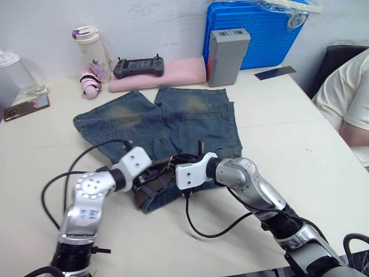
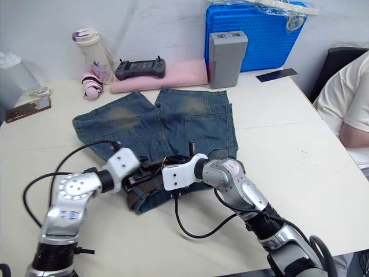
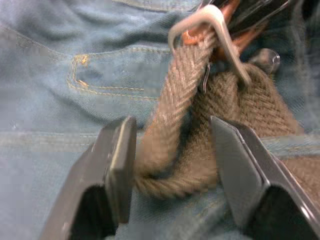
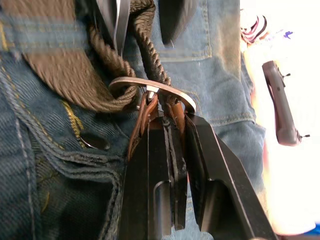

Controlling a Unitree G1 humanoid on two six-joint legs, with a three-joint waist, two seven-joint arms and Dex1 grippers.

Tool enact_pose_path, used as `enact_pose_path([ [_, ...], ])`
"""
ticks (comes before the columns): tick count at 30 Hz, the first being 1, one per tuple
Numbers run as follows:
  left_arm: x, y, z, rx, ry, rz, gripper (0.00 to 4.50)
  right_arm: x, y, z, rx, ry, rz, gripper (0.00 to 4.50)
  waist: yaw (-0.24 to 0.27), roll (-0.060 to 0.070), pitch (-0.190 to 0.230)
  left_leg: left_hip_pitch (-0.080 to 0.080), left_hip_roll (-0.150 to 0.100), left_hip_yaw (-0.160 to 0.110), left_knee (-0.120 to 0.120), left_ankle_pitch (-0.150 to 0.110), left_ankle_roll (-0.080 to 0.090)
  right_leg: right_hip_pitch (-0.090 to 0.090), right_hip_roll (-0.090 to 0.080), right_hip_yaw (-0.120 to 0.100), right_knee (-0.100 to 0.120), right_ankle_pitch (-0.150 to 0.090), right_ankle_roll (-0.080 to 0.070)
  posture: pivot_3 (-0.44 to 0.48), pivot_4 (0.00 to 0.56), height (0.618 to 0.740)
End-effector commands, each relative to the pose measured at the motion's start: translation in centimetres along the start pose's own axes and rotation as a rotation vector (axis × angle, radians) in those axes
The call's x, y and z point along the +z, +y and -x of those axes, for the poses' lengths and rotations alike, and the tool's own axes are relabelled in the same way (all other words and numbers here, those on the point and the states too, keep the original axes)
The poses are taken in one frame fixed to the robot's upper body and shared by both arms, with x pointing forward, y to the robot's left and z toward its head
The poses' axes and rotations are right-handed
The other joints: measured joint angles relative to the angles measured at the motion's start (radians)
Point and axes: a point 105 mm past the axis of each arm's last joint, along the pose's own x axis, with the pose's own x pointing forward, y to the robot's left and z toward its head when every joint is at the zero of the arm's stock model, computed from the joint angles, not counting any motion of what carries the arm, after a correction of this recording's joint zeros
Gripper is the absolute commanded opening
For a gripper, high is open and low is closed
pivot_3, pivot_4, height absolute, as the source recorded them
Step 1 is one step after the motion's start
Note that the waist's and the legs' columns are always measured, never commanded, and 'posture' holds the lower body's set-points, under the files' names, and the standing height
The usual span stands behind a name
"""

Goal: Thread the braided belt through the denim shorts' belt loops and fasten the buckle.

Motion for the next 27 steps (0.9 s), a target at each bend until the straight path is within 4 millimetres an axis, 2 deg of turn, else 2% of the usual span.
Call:
enact_pose_path([
  [1,0.7,0.2,3.0,-0.086,-0.062,0.156,2.43,0.3,-0.5,0.0,-0.031,0.000,0.002,0.00,-0.010,-0.001,0.001,0.000,0.000,0.000,0.000,0.000,0.000,0.000,0.000,0.000,-0.001,0.000,0.000,0.000,0.150,0.676],
  [4,0.9,1.1,4.4,-0.108,-0.096,0.259,2.43,0.3,-0.5,-0.1,-0.040,0.000,-0.002,0.00,-0.015,-0.001,0.002,0.000,0.001,0.000,-0.002,0.000,-0.001,0.000,0.001,0.000,-0.001,0.000,0.000,0.000,0.150,0.676],
  [7,1.7,1.6,5.1,-0.133,-0.143,0.316,2.43,0.4,-0.6,-0.2,-0.045,0.000,-0.003,0.00,-0.014,-0.002,0.002,0.000,0.001,0.000,-0.002,0.000,-0.001,0.000,0.001,0.000,-0.001,0.000,0.000,0.000,0.150,0.676],
  [10,2.4,1.2,4.7,-0.177,-0.172,0.343,2.43,0.4,-0.7,-0.2,-0.049,0.001,-0.004,0.00,-0.014,-0.002,0.002,0.000,0.001,0.000,-0.002,0.000,-0.001,0.000,0.001,0.000,-0.002,0.000,0.000,0.000,0.150,0.676],
  [12,2.8,0.2,3.8,-0.219,-0.186,0.357,2.43,0.4,-0.7,-0.2,-0.052,0.004,-0.004,0.00,-0.014,-0.002,0.002,0.000,0.001,0.000,-0.002,0.000,-0.001,0.000,0.001,0.000,-0.002,0.000,0.000,0.000,0.150,0.676],
  [13,2.8,-0.1,3.5,-0.231,-0.189,0.362,1.89,0.3,-0.7,-0.2,-0.053,0.005,-0.005,0.00,-0.014,-0.002,0.002,0.000,0.001,0.000,-0.002,0.000,-0.001,0.000,0.001,0.000,-0.002,0.000,0.000,0.000,0.150,0.676],
  [16,2.3,-1.3,2.5,-0.274,-0.177,0.366,0.77,0.3,-0.7,-0.1,-0.055,0.007,-0.006,0.00,-0.016,-0.002,0.003,0.000,0.001,0.000,-0.002,0.000,-0.001,0.000,0.001,0.000,-0.002,0.000,0.000,0.000,0.150,0.676],
  [17,2.2,-1.5,2.4,-0.278,-0.176,0.369,0.20,0.4,-0.8,-0.1,-0.056,0.007,-0.006,0.00,-0.018,-0.002,0.003,0.000,0.001,0.000,-0.002,0.000,-0.001,0.000,0.001,0.000,-0.002,0.000,0.000,0.000,0.150,0.676],
  [19,1.4,-1.3,1.9,-0.250,-0.152,0.375,0.04,0.3,-0.9,0.1,-0.058,0.011,-0.006,0.00,-0.022,-0.002,0.003,0.000,0.001,0.000,-0.003,0.000,-0.001,0.000,0.001,0.000,-0.002,0.000,0.000,0.000,0.150,0.676],
  [23,-2.9,-1.7,0.8,-0.172,0.027,0.320,0.04,0.1,-1.3,0.5,-0.075,0.019,-0.016,0.00,-0.028,-0.002,0.003,0.001,0.001,0.000,-0.004,0.001,-0.002,0.000,0.001,0.000,-0.002,0.000,0.000,0.000,0.150,0.676],
  [27,-6.0,-2.4,0.9,-0.158,0.150,0.236,0.04,-0.3,-2.4,1.8,-0.122,0.032,-0.051,0.00,-0.029,-0.002,0.003,0.002,0.001,0.000,-0.005,0.001,-0.002,0.000,0.001,0.000,-0.003,0.000,0.000,0.000,0.150,0.676],
])
